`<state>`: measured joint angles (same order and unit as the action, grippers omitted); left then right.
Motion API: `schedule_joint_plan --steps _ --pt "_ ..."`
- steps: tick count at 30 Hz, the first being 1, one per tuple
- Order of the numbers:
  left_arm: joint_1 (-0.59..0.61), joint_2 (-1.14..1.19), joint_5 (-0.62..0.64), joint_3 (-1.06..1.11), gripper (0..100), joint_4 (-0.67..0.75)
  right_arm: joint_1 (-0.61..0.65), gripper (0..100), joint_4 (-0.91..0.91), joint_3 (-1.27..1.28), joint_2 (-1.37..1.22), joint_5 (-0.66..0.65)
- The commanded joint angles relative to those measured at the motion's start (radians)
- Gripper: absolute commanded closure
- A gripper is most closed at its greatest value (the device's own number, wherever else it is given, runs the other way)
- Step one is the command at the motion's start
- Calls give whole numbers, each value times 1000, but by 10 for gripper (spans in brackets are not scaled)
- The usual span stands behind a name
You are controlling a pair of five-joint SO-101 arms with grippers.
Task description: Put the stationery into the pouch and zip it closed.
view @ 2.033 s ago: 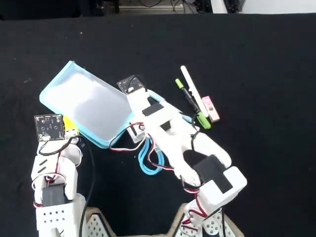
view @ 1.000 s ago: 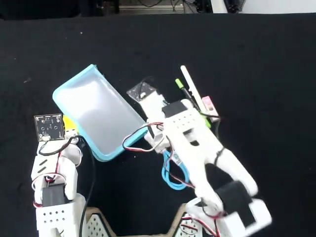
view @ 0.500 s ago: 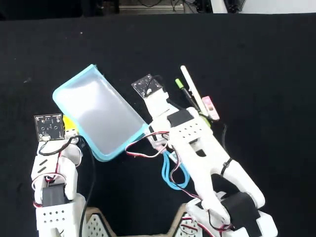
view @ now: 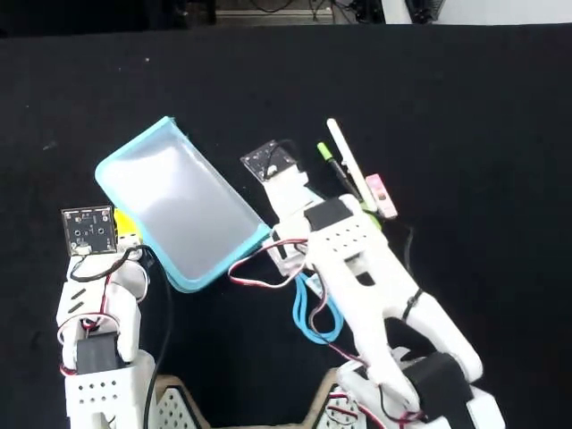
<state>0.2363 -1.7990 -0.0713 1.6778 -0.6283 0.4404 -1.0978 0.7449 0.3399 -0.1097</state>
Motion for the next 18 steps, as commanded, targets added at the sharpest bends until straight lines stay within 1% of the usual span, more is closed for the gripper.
schedule_joint_plan --steps 1,6,10,12,18 --pt "7 -2 6 22 967 -2 5 829 -15 1 68 5" --pt "8 -2 6 22 967 -2 6 829 2 7 28 17" --pt "8 -2 6 22 967 -2 11 830 150 61 -18 78" --pt "10 -2 6 22 967 -2 11 832 180 79 -42 74" --pt "7 -2 6 22 967 -2 21 830 184 110 -91 17"
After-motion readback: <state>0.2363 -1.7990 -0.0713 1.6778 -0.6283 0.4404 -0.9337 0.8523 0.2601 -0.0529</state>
